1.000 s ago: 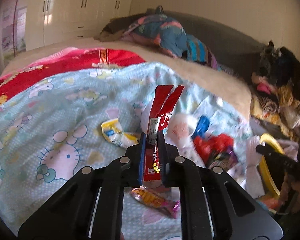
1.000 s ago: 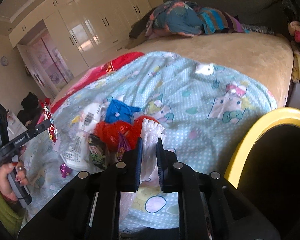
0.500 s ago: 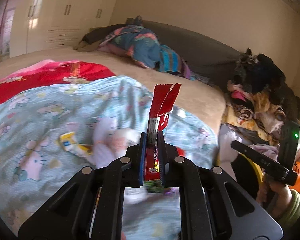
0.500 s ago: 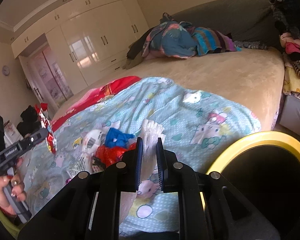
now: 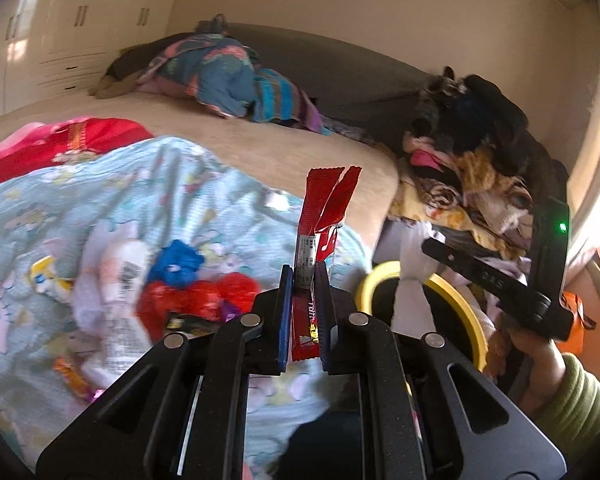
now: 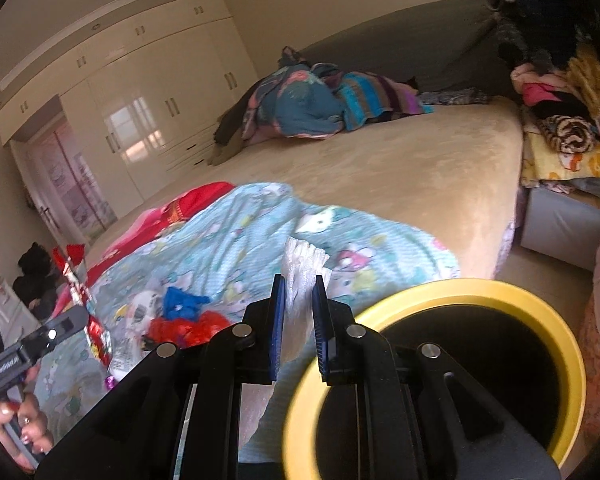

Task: Collect trash
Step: 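Carry both wrappers to the yellow bin and open both tools over it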

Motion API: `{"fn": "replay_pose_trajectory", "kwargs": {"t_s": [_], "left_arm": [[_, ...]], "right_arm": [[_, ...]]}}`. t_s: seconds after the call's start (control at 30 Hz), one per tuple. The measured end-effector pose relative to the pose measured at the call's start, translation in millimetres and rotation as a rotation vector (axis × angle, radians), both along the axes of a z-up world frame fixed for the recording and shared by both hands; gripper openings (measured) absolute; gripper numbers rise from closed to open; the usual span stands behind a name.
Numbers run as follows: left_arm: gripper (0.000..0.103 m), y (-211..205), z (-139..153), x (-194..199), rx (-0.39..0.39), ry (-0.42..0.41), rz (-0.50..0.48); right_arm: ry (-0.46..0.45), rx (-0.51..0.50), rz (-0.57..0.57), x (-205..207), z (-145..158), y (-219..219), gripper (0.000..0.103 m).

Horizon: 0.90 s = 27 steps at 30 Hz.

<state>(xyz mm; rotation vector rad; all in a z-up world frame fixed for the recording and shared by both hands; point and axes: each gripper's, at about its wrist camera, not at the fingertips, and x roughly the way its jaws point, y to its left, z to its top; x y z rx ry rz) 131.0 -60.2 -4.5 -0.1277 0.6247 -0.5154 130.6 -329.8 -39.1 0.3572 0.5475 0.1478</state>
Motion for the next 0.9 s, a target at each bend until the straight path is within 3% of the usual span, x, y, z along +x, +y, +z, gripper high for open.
{"fn": "replay_pose_trajectory", "kwargs": {"t_s": [0.53,0.9], "left_arm": [[0.007,-71.6,-21.3,-6.2,0.050,0.043,-0.137],[0.007,-130.8,-52.5,4.9,0.076,0.152,-0.240]], "right_arm": [[0.114,-0.058,-0.028,3.7,-20.9,-50.1,0.013],[0.220,-0.029,-0.075,6.2,-50.9,-89.1,0.014]]}}
